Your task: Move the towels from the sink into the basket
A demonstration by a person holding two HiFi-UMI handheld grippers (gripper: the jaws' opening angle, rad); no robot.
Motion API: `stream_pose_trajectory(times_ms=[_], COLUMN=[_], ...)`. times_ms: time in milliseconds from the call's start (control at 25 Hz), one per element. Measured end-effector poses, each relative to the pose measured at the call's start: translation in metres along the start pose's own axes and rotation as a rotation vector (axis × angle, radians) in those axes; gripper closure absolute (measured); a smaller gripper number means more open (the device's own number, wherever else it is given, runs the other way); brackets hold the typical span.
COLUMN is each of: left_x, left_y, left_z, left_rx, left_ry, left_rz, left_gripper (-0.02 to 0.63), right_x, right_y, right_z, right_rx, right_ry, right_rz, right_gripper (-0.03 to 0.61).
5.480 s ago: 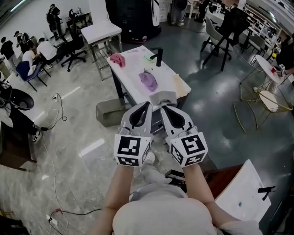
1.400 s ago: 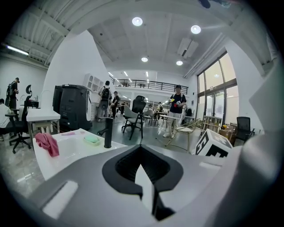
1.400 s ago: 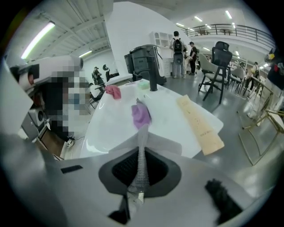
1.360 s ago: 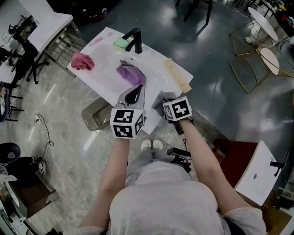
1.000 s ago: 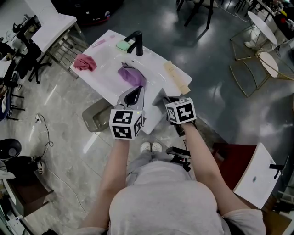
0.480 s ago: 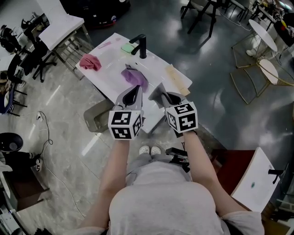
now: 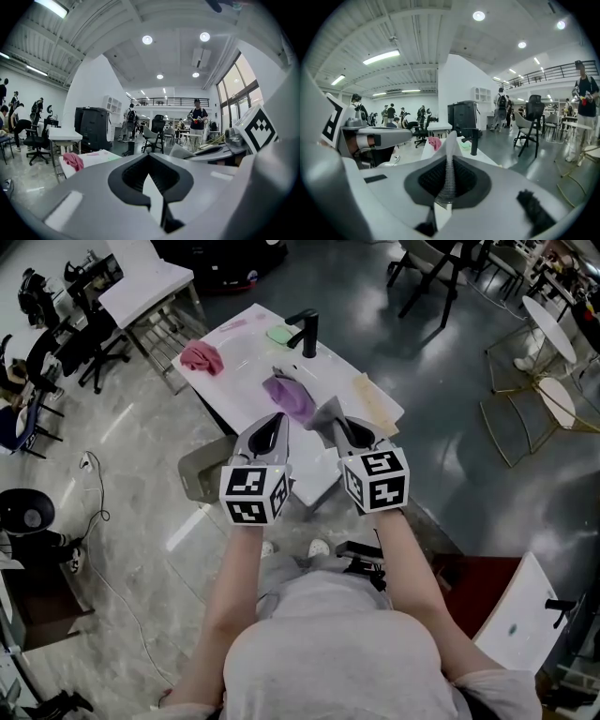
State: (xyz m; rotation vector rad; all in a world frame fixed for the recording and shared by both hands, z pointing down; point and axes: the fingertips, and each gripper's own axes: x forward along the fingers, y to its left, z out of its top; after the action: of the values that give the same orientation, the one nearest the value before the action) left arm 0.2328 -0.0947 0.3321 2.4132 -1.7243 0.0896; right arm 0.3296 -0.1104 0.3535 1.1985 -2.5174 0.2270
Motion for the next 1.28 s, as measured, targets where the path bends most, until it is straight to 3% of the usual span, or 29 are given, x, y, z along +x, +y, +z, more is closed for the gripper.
stream_pose_trajectory(times_ms=[320,720,1280], left_x=[-0.034,-0.069,-0.115], left_y=[0.049,0.119,0.221], left_z=[-0.001,0.006,0.014], left_rx=[-0.020,-0.005,-0.005], left_ry=[-0.007,-0.018,-0.046], left_rz=[0.051,0.052,0.051], left_gripper=[0.609,0.609,0.609], right_x=[0.017,0.051,0.114], right_y=[0.038,0.100,0.207], right_z=[0.015,0.040,0.072], right_rx=[-0.005,0.006,0.019], right_ry=[-0.016,-0.050,-0.091], right_rz=[0.005,-0.017,0.033], right_gripper=[0.551,0.551,0.550])
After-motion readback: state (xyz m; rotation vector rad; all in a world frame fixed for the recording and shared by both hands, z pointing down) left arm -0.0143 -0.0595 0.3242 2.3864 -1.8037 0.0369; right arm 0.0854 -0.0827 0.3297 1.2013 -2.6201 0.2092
